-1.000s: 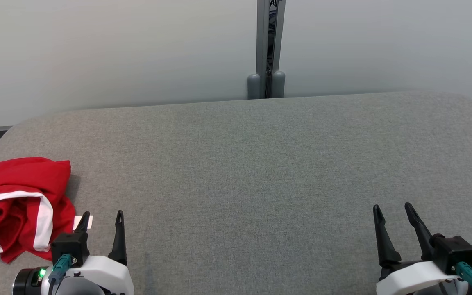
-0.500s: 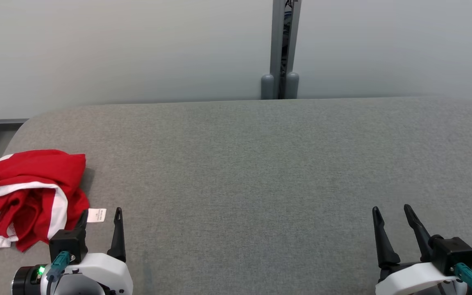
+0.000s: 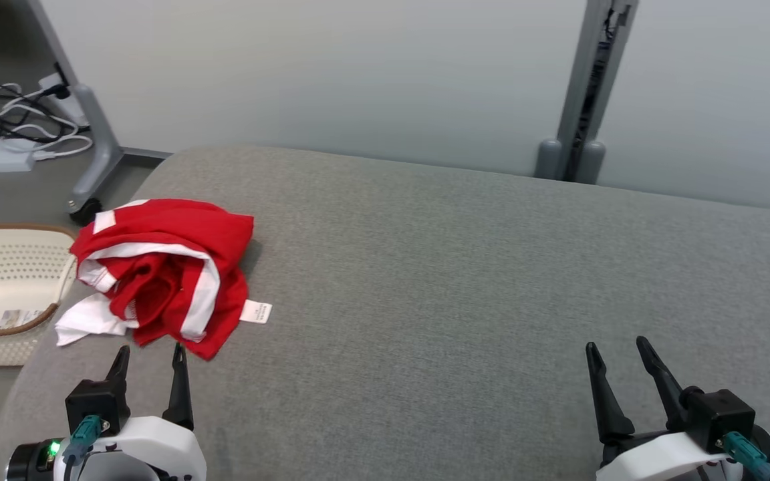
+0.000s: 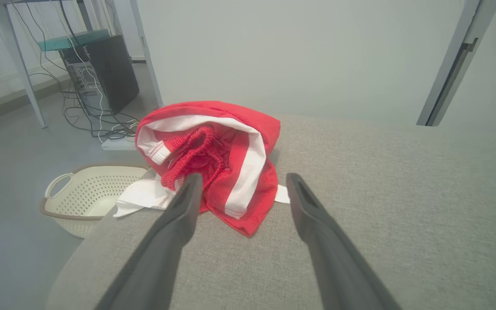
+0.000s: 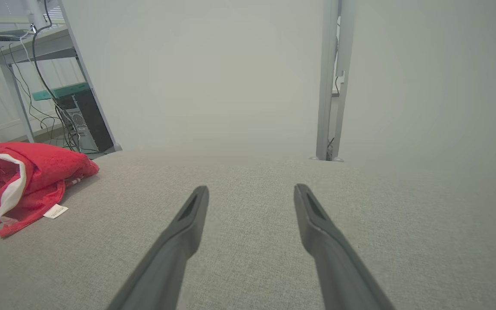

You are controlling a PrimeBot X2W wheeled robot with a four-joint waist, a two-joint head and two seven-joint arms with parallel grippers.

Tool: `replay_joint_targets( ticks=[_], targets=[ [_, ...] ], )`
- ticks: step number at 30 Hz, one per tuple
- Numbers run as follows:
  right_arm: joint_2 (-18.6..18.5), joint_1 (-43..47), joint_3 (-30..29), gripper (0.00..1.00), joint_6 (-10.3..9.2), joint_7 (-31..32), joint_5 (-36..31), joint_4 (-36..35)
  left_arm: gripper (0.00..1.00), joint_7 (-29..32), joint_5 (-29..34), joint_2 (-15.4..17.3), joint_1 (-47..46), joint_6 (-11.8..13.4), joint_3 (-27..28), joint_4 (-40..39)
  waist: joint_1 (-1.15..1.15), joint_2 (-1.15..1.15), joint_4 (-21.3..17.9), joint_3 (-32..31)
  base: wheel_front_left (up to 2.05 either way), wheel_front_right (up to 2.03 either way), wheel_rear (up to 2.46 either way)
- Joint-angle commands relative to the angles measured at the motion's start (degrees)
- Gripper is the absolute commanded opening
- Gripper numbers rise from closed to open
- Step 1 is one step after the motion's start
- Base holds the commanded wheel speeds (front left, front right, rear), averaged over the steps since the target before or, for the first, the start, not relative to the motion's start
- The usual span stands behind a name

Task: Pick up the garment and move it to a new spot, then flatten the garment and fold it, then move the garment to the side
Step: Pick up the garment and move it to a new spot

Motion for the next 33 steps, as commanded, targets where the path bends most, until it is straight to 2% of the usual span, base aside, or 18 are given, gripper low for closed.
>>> replay_joint_targets(
  ticks=[1,11,28,33],
  targets=[
    [-0.31,0.27,0.07,1.00,0.13,-0.17,0.45,-0.25,1.00,-0.02,-0.17,0.48,0.15,0.27,0.20,-0.27,0.00,0.00,2.81,-0.35,0.00,0.00,0.00],
    [-0.33,0.26,1.73,1.00,0.13,-0.17,0.92,-0.55,1.00,0.11,-0.93,1.08,0.98,1.01,0.60,-1.47,0.00,0.00,7.40,-0.90,0.00,0.00,0.00],
    [-0.32,-0.14,2.27,1.00,0.13,-0.17,0.95,-0.10,1.00,-0.11,-1.74,1.31,0.05,1.92,0.38,-2.87,0.00,0.00,7.61,-0.40,0.00,0.00,0.00],
    [-0.31,-0.89,2.40,1.00,0.13,0.03,0.22,-1.25,1.00,2.42,-3.27,2.70,-4.33,0.35,0.85,-4.93,0.00,0.00,7.31,1.07,0.00,0.00,0.00]
  ],
)
